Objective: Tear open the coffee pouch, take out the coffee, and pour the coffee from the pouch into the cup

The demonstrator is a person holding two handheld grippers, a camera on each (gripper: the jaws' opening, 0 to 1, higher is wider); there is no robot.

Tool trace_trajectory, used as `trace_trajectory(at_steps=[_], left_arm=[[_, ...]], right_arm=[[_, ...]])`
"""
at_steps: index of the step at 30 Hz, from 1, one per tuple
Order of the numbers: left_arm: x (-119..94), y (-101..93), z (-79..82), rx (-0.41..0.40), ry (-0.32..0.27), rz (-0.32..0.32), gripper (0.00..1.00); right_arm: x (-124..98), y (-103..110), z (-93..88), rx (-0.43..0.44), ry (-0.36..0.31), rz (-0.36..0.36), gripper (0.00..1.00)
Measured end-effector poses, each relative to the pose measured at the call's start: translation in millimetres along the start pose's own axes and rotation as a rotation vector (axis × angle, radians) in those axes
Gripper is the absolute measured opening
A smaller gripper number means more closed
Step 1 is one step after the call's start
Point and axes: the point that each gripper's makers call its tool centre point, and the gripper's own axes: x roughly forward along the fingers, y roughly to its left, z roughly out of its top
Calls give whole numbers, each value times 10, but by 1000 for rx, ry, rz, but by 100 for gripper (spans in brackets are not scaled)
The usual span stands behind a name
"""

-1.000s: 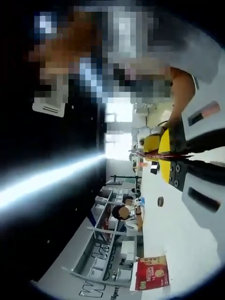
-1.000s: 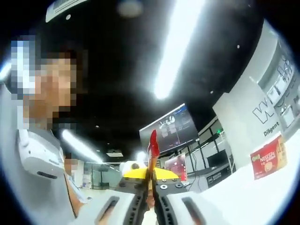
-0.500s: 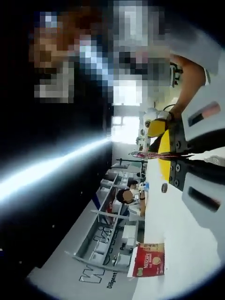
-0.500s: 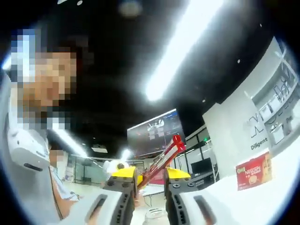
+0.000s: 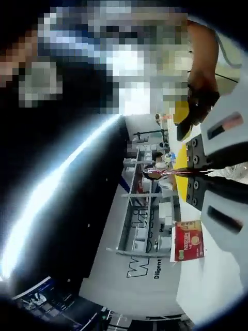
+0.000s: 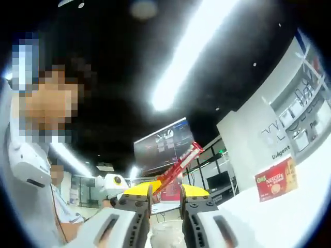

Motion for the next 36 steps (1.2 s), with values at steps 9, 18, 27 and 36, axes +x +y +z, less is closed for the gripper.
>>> trace_trajectory(at_steps=[9, 18, 27, 36], left_arm=[[-147, 109, -26, -49, 5, 58, 4], [-390, 507, -72, -188, -41, 169, 4], [-704, 1040, -213, -199, -17, 298, 3], [-994, 1588, -354, -150, 26, 418, 3]], right_arm=[[-47, 64, -42, 14, 6, -10, 21], [-109, 101, -27, 33, -24, -34, 20], [-229, 154, 31, 13, -27, -56, 20], [-263, 195, 104, -6, -39, -55, 19]])
